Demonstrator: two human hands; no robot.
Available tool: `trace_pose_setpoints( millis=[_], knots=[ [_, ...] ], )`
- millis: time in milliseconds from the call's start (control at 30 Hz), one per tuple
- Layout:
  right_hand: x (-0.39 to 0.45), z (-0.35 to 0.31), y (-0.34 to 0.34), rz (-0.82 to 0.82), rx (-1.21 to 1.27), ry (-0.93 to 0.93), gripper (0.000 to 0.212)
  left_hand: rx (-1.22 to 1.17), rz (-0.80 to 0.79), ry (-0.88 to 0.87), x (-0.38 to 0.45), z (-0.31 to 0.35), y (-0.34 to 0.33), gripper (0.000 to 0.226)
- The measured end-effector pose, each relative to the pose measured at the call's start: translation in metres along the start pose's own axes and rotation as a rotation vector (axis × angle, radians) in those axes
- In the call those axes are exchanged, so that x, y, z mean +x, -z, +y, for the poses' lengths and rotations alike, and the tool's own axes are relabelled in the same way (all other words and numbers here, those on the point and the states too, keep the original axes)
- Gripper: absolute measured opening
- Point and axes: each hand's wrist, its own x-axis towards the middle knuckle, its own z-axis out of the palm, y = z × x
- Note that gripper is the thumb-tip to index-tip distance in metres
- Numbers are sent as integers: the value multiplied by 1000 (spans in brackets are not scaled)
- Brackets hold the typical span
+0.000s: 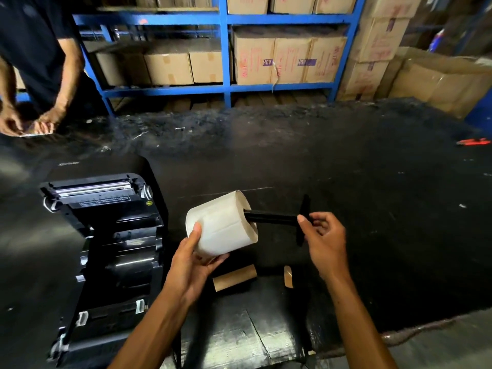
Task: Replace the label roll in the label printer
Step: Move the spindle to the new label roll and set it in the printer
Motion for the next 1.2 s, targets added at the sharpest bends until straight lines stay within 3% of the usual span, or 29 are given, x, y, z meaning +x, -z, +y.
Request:
trace_pose_setpoints(
  millis=[167,267,433,533,633,700,833,933,1067,1200],
  knots=[
    [-1,-16,-3,-50,-15,276,25,63,-42,-77,-2,5,-3,37],
    [-7,-17,-20,-150,-29,264,24,106,-54,-126,-5,7,-10,41],
    [-24,-12,-43,-270,43,259,13,167,-36,-159,-10,4,-21,71],
    [-22,-14,-40,-280,105,155,16,181,-27,-160,-13,6,-24,73],
    [-25,-18,-38,-447,144,33,54,210,-18,-167,-14,6,-26,70],
    [-27,-20,-44,-508,135,31,67,244,-12,-183,-14,4,-31,70],
    [-31,-19,-59,-469,118,-43,50,302,0,-229,-14,1,-41,64],
    [-27,-16,-61,-422,167,-129,59,329,14,-231,-12,1,-47,54],
    [-19,-8,-60,-397,186,-187,47,453,19,-218,-7,0,-53,37],
    [-8,-2,-53,-329,288,-335,31,649,-123,11,10,21,-51,50]
  ],
)
